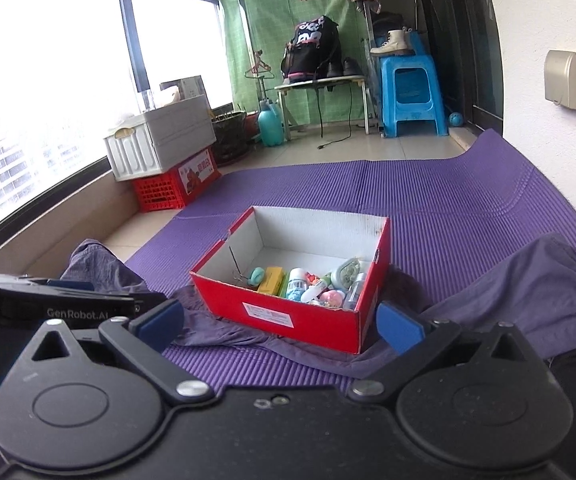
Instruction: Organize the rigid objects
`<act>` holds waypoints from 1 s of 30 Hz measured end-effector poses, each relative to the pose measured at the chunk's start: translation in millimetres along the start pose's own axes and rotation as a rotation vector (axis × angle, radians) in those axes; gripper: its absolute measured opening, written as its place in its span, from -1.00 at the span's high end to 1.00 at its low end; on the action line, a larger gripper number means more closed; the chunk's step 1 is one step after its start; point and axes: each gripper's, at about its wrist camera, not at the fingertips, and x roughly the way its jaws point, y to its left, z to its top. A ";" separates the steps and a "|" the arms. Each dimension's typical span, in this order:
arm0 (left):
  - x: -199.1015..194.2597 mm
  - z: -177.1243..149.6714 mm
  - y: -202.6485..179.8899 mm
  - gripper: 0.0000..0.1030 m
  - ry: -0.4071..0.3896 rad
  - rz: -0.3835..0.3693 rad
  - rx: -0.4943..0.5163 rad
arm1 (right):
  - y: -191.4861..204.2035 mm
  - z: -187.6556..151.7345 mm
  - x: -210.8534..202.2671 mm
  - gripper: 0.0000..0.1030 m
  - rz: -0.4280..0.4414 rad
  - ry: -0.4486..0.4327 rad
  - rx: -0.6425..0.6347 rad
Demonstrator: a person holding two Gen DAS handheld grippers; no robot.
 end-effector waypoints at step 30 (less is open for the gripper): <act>-34.1 -27.6 -20.7 -0.99 -0.027 -0.011 0.049 | 5.2 -25.5 -31.6 -1.00 0.010 -0.023 0.005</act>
